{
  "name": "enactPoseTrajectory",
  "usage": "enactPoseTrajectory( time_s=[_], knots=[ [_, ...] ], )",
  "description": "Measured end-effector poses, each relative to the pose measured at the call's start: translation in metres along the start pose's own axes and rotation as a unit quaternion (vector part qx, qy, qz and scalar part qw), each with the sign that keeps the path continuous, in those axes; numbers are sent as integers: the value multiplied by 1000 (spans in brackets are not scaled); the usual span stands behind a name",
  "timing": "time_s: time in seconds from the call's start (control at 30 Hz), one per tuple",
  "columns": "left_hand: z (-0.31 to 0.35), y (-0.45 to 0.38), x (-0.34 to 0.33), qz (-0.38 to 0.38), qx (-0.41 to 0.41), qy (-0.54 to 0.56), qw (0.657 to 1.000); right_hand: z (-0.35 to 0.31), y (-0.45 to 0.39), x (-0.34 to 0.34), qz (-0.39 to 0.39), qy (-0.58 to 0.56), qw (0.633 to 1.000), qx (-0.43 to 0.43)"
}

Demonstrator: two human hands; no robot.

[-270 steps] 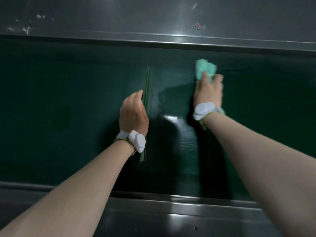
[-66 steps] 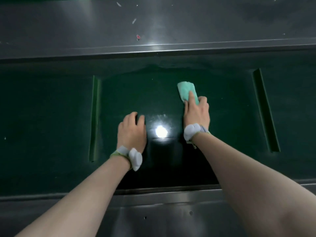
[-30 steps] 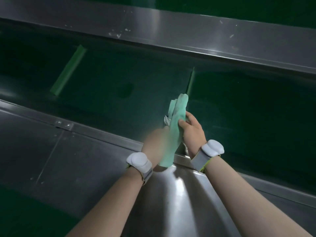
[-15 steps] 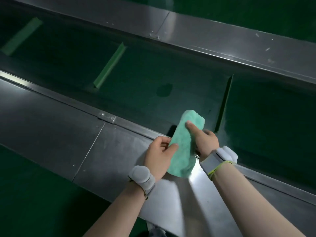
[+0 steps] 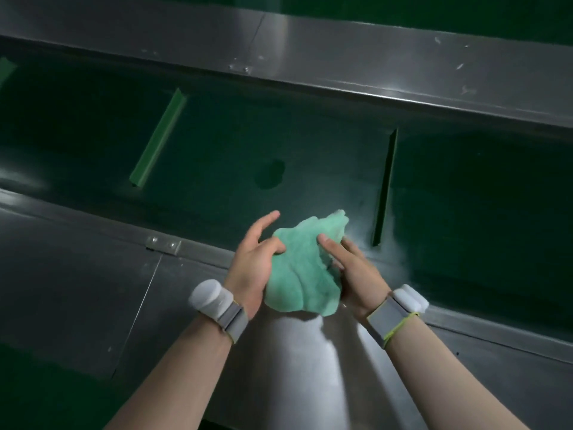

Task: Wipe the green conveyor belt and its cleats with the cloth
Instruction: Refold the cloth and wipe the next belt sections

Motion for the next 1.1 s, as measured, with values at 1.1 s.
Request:
enactPoseTrajectory(
  time_s=[1.1],
  knots=[
    [70, -108, 91, -191, 61, -205, 958, -52, -69, -44, 118, 419, 900, 32]
  ],
)
Point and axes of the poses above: each hand's wrist, its own y-axis away from the middle knuckle, its own x-axis out of the back of the hand, z = x × y, the point moved 3 cm from there along -y, towards the middle knuckle, and after that the axes turned 9 degrees about -z, right-handed, at the moved point
